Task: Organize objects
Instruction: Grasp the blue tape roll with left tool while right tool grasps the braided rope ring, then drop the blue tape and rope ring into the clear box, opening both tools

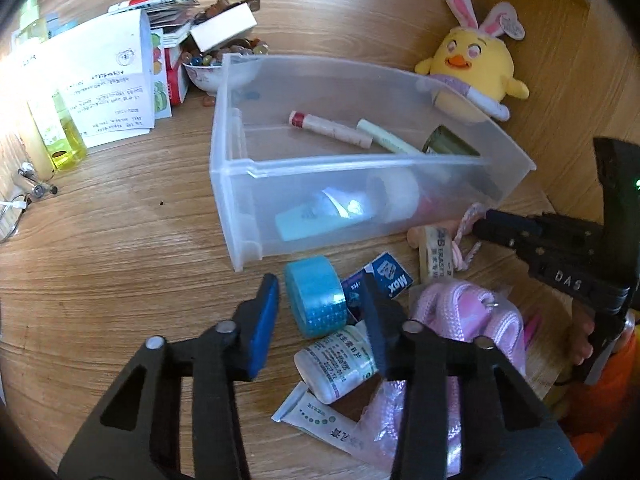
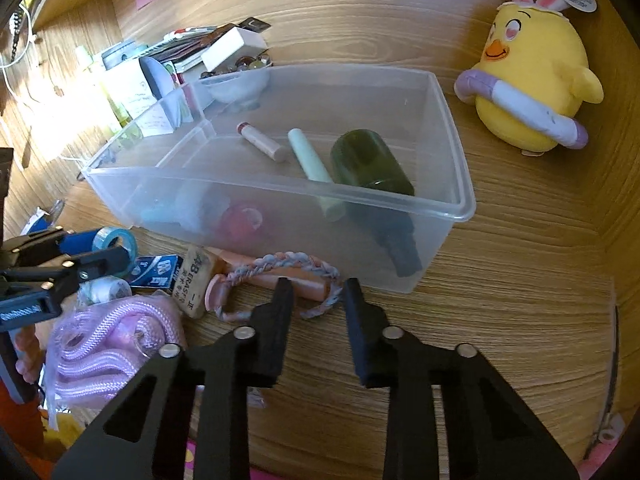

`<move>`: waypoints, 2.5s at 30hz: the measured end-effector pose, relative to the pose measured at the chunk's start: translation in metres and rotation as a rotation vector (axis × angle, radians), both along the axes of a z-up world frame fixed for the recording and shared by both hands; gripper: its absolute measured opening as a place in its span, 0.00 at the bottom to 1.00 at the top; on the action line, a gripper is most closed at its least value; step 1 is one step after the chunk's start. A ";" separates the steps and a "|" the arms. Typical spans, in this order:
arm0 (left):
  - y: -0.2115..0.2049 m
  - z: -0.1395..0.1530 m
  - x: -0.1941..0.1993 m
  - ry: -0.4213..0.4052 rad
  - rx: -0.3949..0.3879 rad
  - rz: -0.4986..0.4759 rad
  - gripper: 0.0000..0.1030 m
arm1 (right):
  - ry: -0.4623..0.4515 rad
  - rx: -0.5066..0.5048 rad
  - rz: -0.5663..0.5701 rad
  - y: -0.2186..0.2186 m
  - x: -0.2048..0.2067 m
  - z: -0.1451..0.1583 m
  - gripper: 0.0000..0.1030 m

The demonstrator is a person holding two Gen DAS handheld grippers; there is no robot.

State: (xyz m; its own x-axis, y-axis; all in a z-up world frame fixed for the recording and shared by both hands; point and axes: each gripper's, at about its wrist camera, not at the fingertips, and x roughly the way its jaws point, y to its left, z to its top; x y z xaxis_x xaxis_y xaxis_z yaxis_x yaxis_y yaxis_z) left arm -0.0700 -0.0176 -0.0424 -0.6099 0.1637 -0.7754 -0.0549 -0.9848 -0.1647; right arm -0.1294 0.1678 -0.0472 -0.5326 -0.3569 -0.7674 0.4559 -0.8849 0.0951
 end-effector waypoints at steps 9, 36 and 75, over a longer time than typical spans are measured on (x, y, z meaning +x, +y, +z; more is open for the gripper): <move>-0.004 0.001 0.006 0.021 -0.008 0.023 0.17 | 0.016 0.039 -0.069 0.018 0.008 -0.005 0.09; -0.019 0.077 0.009 0.263 0.006 0.065 0.17 | 0.015 0.118 -0.056 0.015 -0.007 -0.007 0.14; -0.021 0.050 -0.055 0.138 0.046 0.007 0.20 | 0.206 -0.028 -0.039 -0.020 -0.026 0.068 0.07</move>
